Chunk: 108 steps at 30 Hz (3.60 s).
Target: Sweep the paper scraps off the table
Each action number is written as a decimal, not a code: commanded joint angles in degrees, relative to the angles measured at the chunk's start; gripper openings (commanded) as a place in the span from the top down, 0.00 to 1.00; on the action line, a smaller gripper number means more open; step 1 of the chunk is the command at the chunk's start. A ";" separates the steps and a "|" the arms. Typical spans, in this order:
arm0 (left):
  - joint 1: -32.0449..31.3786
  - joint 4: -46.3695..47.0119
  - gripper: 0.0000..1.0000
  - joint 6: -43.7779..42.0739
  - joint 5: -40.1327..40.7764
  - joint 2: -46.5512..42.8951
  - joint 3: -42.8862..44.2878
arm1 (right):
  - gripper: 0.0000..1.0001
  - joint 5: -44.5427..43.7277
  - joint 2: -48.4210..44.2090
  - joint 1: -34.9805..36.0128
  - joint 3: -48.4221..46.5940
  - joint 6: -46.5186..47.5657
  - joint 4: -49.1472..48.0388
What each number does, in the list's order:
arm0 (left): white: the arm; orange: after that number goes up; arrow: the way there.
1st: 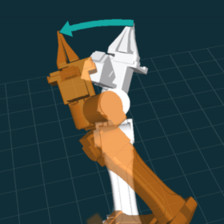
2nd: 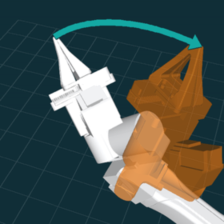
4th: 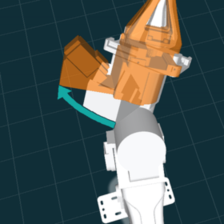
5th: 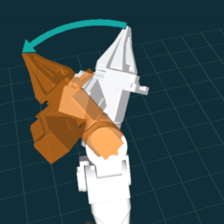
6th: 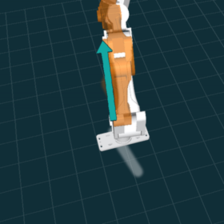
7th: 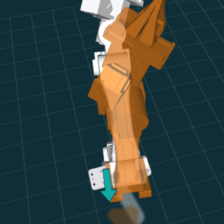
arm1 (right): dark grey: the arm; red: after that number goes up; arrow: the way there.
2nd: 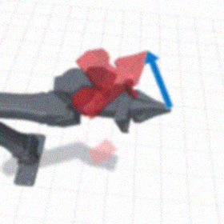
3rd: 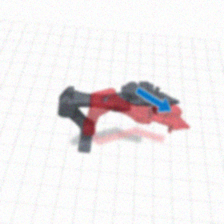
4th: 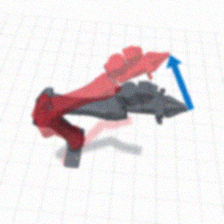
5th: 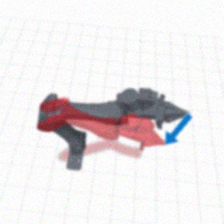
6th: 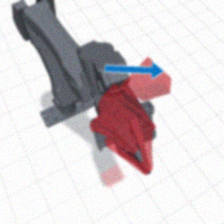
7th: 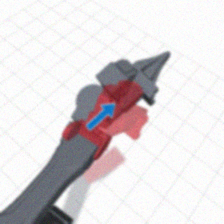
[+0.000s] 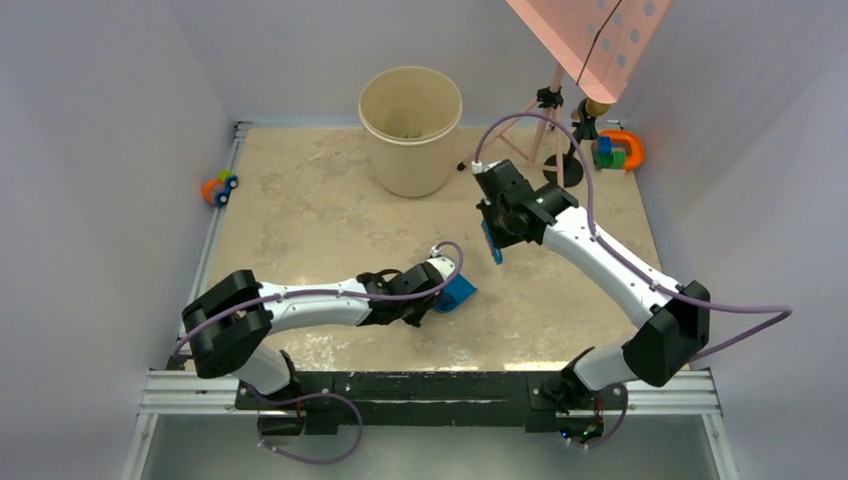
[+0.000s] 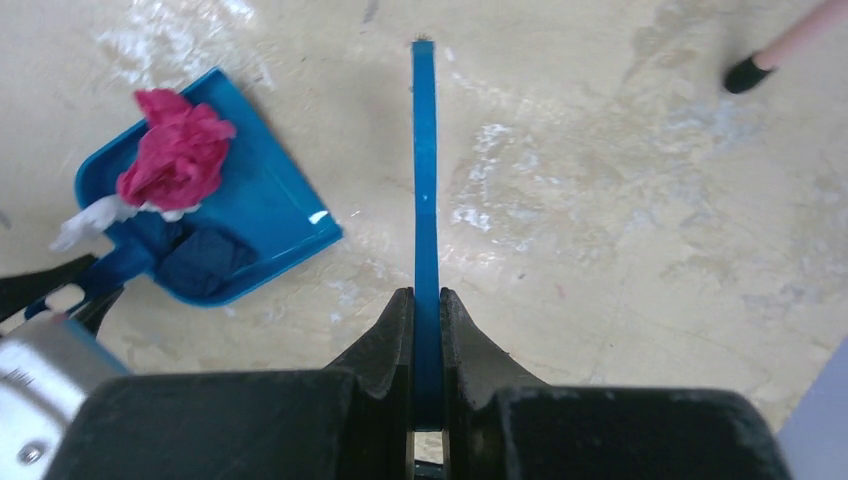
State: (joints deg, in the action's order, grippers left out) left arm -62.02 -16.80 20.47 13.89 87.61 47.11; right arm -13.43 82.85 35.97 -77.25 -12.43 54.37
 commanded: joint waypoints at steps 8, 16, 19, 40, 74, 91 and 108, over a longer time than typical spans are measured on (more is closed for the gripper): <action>-0.06 -7.12 1.00 0.48 8.44 -5.88 6.74 | 1.00 -18.05 -18.32 -2.47 5.05 -13.63 -6.13; 3.57 -16.98 1.00 -1.80 7.09 -8.70 18.54 | 1.00 -17.52 -32.57 -2.49 14.26 -17.72 -10.83; 5.17 -22.75 1.00 -3.49 5.46 -7.85 25.94 | 1.00 -17.73 -35.76 -2.48 16.00 -17.91 -11.07; 33.58 -34.65 1.00 6.24 -39.34 21.32 81.23 | 1.00 -16.48 -38.55 -2.50 16.03 -18.84 -8.08; 47.22 32.30 1.00 62.68 -60.94 10.77 44.59 | 1.00 -4.72 -39.91 -2.46 21.28 -15.26 -14.87; 32.25 -16.48 1.00 7.23 -20.17 -20.25 11.73 | 1.00 13.34 -46.47 -2.47 40.55 -24.49 -43.11; 24.91 -4.22 1.00 11.37 0.23 -13.20 0.01 | 1.00 7.63 -44.15 -2.56 55.04 -38.48 -68.35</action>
State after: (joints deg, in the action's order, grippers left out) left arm -36.91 -25.43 32.86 8.40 73.36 45.15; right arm -1.08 34.57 33.52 -17.10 -50.19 -2.42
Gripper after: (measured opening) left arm 0.273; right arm 0.081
